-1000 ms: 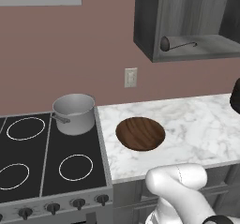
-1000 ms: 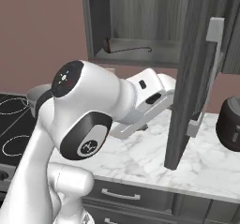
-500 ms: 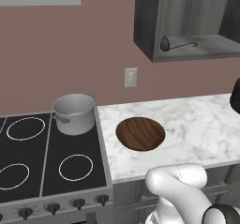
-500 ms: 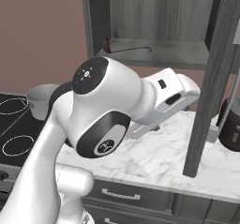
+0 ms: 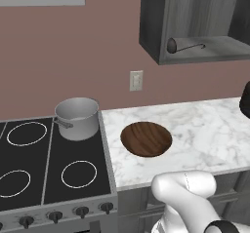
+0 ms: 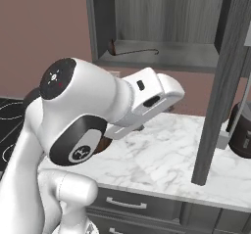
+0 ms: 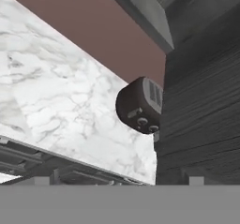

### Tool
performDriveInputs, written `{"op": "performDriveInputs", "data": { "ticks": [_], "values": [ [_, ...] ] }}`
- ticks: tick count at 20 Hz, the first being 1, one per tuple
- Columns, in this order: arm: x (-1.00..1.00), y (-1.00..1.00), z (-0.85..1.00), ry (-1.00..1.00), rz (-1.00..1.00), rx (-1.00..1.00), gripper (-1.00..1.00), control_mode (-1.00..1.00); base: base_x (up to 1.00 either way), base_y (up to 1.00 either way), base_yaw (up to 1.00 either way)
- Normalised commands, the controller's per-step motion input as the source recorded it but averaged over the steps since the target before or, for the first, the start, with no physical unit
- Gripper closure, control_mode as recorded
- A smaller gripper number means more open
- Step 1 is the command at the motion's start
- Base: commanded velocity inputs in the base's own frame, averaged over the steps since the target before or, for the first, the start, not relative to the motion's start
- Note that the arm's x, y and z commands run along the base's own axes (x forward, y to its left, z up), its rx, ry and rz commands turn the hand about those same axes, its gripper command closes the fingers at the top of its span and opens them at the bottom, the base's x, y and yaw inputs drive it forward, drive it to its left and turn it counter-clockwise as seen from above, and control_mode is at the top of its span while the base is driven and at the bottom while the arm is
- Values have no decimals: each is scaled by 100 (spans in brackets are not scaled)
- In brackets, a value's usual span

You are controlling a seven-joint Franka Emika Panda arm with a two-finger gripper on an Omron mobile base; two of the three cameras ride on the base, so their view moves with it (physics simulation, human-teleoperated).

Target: Open the cabinet and move the ladle to the pot. Then close the cabinet.

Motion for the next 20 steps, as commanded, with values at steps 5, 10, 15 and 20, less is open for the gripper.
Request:
{"op": "performDriveInputs", "data": {
  "ticks": [5, 10, 15, 20],
  "values": [
    [10, 98, 0, -14, 0, 0, -100, -100, 0, 0, 0],
    [4, 89, 0, -13, 0, 3, -100, -100, 0, 0, 0],
    [6, 62, 0, -11, 7, 10, -100, -100, 0, 0, 0],
    [13, 31, 2, -11, 18, 13, -100, -100, 0, 0, 0]
  ]
}}
